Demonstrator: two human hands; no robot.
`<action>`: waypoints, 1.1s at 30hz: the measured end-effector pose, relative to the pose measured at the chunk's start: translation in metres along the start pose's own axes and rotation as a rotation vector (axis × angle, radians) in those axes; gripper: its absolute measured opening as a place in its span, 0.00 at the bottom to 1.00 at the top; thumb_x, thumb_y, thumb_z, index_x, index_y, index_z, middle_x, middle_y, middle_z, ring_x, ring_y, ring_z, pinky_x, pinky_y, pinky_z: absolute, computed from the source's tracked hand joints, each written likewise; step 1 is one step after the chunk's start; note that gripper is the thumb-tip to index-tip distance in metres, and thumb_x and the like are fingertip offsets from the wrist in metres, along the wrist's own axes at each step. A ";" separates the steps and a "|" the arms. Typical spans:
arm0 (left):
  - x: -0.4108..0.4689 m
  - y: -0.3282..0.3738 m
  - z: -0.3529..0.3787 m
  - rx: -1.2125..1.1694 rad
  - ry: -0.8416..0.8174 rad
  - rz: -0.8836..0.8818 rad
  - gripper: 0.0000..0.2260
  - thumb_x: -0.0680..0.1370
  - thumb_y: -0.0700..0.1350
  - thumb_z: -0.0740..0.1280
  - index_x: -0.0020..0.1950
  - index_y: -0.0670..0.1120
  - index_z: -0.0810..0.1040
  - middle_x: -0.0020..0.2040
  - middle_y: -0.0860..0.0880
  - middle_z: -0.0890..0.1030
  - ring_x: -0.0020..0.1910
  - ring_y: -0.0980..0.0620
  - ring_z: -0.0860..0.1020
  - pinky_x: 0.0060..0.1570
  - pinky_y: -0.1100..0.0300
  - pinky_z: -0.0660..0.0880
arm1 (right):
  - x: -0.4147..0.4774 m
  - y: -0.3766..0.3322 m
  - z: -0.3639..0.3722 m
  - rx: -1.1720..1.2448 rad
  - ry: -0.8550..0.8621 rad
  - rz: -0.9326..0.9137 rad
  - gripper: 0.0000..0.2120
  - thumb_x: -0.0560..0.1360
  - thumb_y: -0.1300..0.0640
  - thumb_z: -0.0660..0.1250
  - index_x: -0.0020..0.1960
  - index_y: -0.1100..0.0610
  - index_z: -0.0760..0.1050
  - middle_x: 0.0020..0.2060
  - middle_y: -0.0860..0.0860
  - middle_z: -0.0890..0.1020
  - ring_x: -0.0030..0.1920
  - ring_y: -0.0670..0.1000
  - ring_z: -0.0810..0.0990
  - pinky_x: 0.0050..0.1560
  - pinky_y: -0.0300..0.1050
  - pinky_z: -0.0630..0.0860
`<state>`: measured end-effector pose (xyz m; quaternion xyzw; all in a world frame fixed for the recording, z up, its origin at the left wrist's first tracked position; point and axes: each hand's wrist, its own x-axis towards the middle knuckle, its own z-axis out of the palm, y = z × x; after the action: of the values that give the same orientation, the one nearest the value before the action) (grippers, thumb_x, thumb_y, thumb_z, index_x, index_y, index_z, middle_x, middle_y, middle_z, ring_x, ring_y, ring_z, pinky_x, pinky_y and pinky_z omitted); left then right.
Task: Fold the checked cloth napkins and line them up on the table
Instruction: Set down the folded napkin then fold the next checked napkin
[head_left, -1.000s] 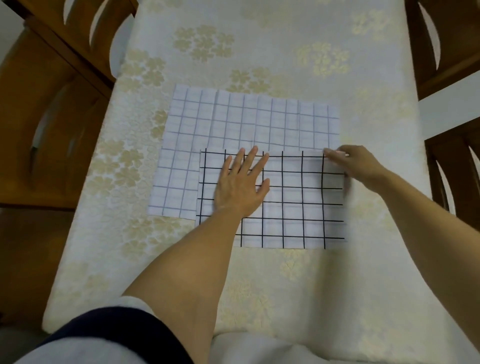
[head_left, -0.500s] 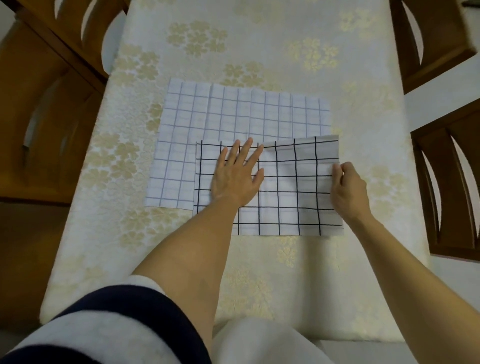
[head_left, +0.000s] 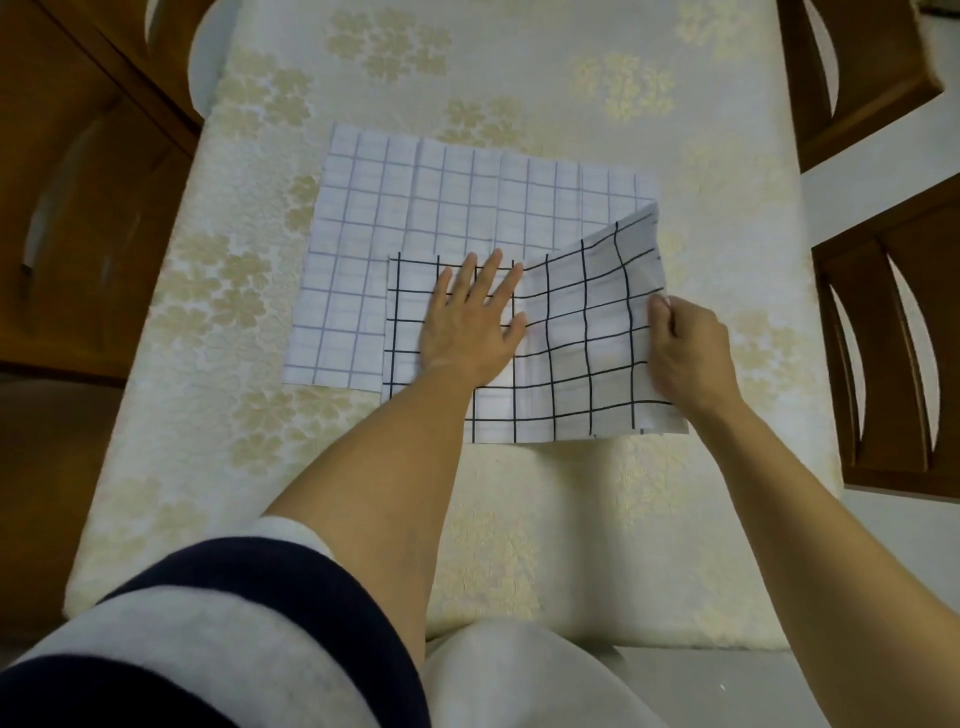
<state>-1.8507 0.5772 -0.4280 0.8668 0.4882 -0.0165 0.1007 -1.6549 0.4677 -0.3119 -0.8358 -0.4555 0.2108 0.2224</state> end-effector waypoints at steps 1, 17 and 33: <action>0.001 0.000 0.000 0.001 -0.007 0.003 0.30 0.83 0.65 0.40 0.83 0.57 0.40 0.84 0.51 0.42 0.83 0.47 0.42 0.80 0.44 0.42 | -0.002 -0.005 -0.001 -0.002 0.005 -0.026 0.21 0.86 0.55 0.53 0.35 0.60 0.65 0.28 0.53 0.70 0.28 0.50 0.64 0.28 0.41 0.60; 0.011 -0.015 -0.091 -1.101 0.032 -0.354 0.34 0.82 0.68 0.45 0.75 0.49 0.72 0.75 0.49 0.72 0.76 0.48 0.68 0.73 0.53 0.63 | -0.024 -0.087 0.030 -0.137 -0.034 -0.085 0.22 0.85 0.51 0.52 0.33 0.53 0.65 0.28 0.51 0.72 0.29 0.52 0.69 0.29 0.46 0.61; -0.001 -0.082 -0.084 -0.749 -0.087 -0.498 0.18 0.83 0.48 0.67 0.35 0.45 0.67 0.33 0.47 0.70 0.35 0.45 0.70 0.30 0.60 0.62 | -0.031 -0.064 0.120 -0.185 -0.093 -0.432 0.25 0.84 0.51 0.60 0.78 0.59 0.64 0.71 0.58 0.72 0.69 0.60 0.72 0.68 0.58 0.72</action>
<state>-1.9265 0.6336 -0.3589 0.6251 0.6496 0.1011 0.4208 -1.7795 0.4932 -0.3685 -0.7252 -0.6508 0.1541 0.1636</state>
